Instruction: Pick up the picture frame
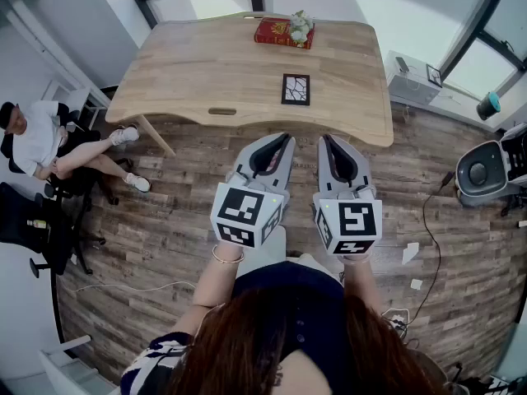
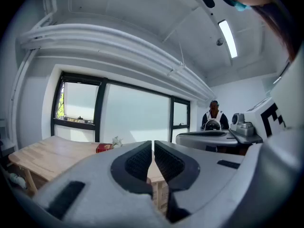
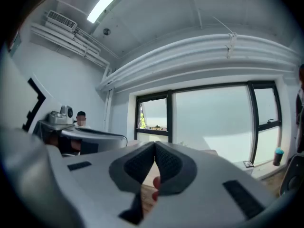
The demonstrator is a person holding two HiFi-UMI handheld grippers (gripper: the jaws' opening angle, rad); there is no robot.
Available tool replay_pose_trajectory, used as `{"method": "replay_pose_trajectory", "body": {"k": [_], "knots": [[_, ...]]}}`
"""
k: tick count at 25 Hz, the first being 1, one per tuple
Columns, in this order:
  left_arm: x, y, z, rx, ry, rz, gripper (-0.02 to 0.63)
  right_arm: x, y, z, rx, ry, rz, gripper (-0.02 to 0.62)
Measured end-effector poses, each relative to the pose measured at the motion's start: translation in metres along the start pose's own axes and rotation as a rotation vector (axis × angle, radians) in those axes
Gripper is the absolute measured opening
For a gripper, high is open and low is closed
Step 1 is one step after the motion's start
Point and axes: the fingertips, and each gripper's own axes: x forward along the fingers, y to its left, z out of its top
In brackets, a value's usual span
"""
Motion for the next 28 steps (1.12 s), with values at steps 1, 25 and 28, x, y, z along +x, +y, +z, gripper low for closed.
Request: {"method": "replay_pose_trajectory", "body": {"k": [1,25,28], "knots": [[0.001,0.003,0.000,0.000,0.000,-0.002,0.040,0.003,0.001,0.000,0.000,0.001,-0.001,0.026],[0.050,0.082,-0.011,-0.006,0.028,-0.078,0.040,0.089,0.000,-0.005,0.072,0.026,-0.090,0.026],[0.059,0.088,-0.012,-0.015,0.033,-0.089,0.040,0.100,-0.004,-0.007,0.075,0.037,-0.100,0.026]]}}
